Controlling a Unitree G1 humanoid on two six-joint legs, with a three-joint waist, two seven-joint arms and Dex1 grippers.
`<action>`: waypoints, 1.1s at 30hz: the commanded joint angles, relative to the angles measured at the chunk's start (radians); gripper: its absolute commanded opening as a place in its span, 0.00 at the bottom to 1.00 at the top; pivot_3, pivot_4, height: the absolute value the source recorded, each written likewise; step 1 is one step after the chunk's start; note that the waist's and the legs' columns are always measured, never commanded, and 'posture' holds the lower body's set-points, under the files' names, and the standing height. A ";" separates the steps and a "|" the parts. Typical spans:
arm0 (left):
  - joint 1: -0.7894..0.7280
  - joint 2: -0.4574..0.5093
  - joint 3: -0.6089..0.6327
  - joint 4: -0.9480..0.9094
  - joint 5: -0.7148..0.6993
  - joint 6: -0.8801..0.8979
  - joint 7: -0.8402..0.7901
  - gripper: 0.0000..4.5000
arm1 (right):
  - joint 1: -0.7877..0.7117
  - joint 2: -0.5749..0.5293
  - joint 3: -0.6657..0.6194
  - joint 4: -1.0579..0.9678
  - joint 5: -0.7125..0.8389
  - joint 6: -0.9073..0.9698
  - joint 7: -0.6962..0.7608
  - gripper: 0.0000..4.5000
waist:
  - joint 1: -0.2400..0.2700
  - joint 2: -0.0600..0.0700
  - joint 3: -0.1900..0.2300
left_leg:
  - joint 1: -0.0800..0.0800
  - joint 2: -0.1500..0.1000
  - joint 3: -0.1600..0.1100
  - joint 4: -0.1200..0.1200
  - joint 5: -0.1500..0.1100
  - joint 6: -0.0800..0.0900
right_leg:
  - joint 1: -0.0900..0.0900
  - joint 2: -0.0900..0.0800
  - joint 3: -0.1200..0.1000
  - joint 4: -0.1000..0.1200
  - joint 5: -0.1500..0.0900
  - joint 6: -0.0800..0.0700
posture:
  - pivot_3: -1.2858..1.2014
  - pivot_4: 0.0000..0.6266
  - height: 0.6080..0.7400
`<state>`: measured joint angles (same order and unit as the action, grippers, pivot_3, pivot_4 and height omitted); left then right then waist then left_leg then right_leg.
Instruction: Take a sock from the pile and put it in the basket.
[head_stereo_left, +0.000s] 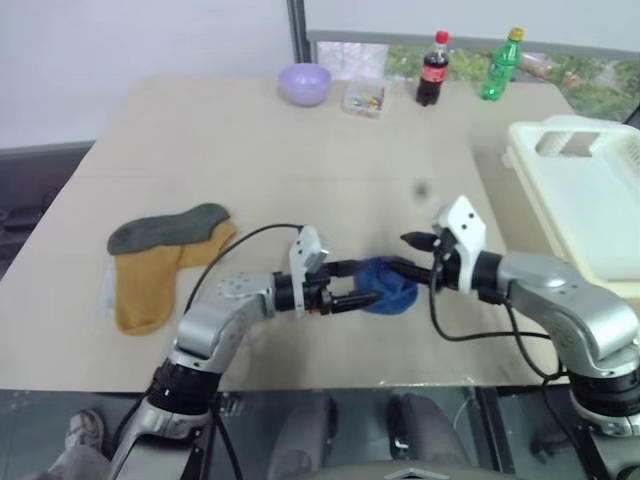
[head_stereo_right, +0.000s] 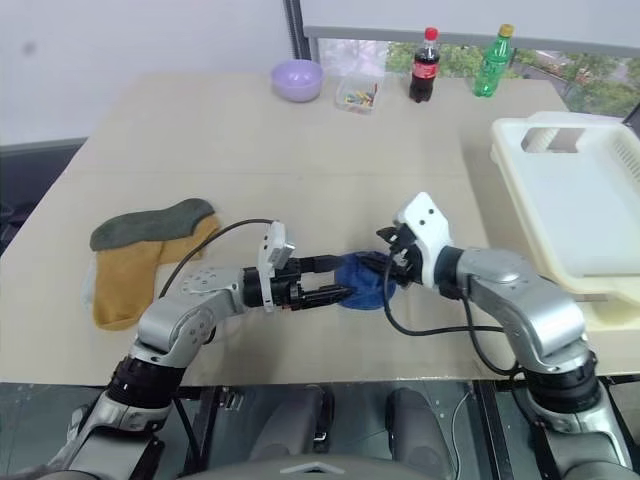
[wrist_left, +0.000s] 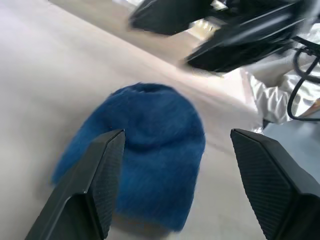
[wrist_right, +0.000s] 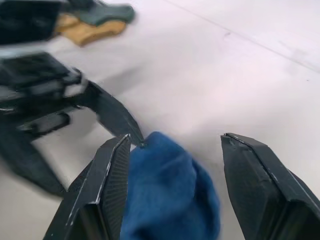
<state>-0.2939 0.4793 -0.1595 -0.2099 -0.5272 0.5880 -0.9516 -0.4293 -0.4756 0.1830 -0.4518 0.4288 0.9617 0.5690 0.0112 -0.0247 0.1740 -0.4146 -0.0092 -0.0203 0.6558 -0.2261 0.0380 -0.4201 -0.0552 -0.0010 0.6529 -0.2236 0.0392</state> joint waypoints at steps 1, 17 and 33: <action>0.043 0.028 0.031 -0.087 0.022 -0.040 0.024 0.80 | -0.021 -0.050 0.136 0.127 -0.145 -0.086 -0.004 0.65 | 0.003 0.000 0.000 | 0.000 -0.001 0.000 0.000 0.000 0.000 | 0.000 0.000 0.000 0.000 0.000 0.000 | 0.52 0.24 1.00; 0.292 0.164 0.153 -0.251 0.037 -0.110 0.051 0.80 | -0.090 -0.204 0.372 0.280 -0.205 -0.179 0.402 0.99 | 0.002 0.002 -0.001 | 0.001 -0.002 -0.006 -0.002 0.000 0.000 | 0.006 -0.007 -0.008 -0.009 -0.001 -0.002 | 0.52 0.24 1.00; 0.256 0.136 0.127 -0.224 0.062 -0.163 0.083 0.80 | -0.005 -0.162 0.296 0.293 -0.203 -0.254 0.474 0.01 | 0.003 0.002 -0.019 | 0.004 -0.002 -0.006 -0.003 -0.001 0.001 | 0.009 -0.008 -0.008 -0.010 -0.002 -0.002 | 0.52 0.24 1.00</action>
<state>-0.0229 0.6204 -0.0310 -0.4198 -0.4624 0.4452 -0.8641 -0.4904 -0.6470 0.4638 -0.1873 0.2040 0.6515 1.0441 0.0143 -0.0231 0.1554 -0.4106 -0.0116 -0.0268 0.6529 -0.2272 0.0392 -0.4111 -0.0632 -0.0090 0.6429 -0.2252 0.0369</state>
